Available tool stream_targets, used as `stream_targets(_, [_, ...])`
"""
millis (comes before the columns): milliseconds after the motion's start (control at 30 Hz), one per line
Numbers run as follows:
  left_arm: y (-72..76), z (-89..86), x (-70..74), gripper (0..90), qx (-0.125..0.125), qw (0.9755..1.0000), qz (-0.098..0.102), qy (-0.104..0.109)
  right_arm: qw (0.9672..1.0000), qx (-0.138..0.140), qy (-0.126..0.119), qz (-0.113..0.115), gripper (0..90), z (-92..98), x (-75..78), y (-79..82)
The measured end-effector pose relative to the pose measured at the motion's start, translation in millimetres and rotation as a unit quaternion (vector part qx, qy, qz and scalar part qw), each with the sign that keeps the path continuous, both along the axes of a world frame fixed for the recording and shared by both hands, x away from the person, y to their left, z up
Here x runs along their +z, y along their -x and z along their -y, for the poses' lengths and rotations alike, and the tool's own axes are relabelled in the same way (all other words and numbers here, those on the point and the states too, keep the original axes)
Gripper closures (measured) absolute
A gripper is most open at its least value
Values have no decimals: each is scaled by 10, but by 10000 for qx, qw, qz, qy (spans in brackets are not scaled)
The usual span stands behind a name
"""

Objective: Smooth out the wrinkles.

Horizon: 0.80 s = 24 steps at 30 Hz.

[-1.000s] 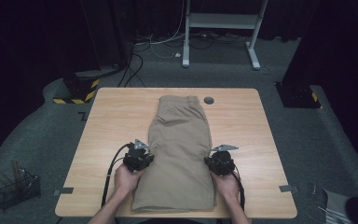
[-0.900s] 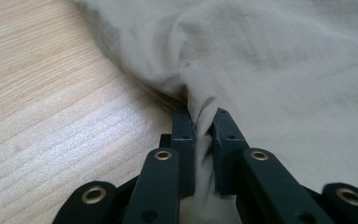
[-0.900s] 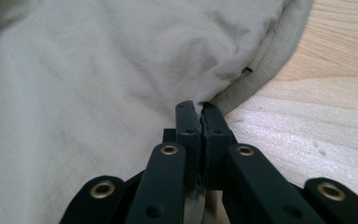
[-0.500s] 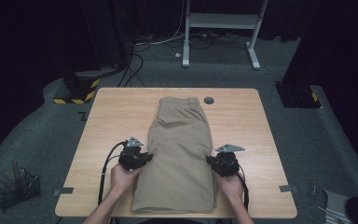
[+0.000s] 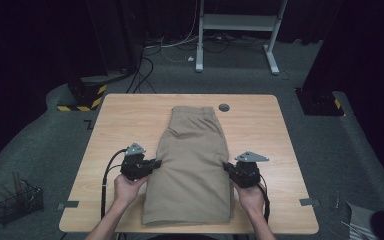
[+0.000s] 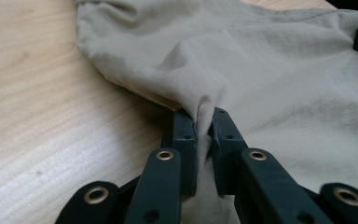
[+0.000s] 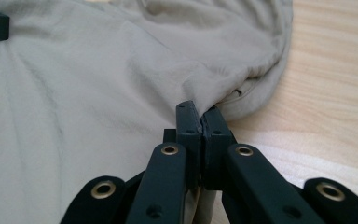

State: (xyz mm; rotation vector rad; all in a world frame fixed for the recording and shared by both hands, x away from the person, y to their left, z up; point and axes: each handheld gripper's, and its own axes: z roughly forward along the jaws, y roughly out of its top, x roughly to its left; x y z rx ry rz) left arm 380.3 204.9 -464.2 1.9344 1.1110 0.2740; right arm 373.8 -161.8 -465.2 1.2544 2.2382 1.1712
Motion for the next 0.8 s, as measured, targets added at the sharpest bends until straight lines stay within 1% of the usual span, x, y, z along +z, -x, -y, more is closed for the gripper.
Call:
stream_targets(33, [0, -5, 23, 828, -4, 10000, 36, -14, 10000, 11, -22, 29, 880, 4, 18, 6])
stream_targets(100, [3, -10, 52, 828, -1, 10000, 68, 22, 9999, 43, -109, 84, 879, 23, 51, 17])
stream_targets(167, [11, -2, 84, 828, 9, 9999, 117, -12, 9998, 59, -129, 137, 879, 28, 84, 28])
stream_targets(267, [18, 7, 124, 828, 3, 9998, 173, -52, 9996, 72, -92, 253, 880, 21, 140, 48])
stream_targets(433, [22, 9, 209, 827, -14, 9997, 235, 1, 9989, 70, -82, 459, 880, 28, 235, 88])
stream_targets(467, [23, 9, 223, 827, -22, 9996, 270, -16, 9987, 75, -74, 493, 880, 31, 251, 93])
stream_targets(633, [34, 19, 297, 827, -35, 9994, 354, -32, 9982, 101, -28, 598, 880, 28, 327, 114])
stream_targets(800, [26, 11, 331, 828, -31, 9992, 400, -31, 9973, 124, 28, 724, 880, 11, 409, 106])
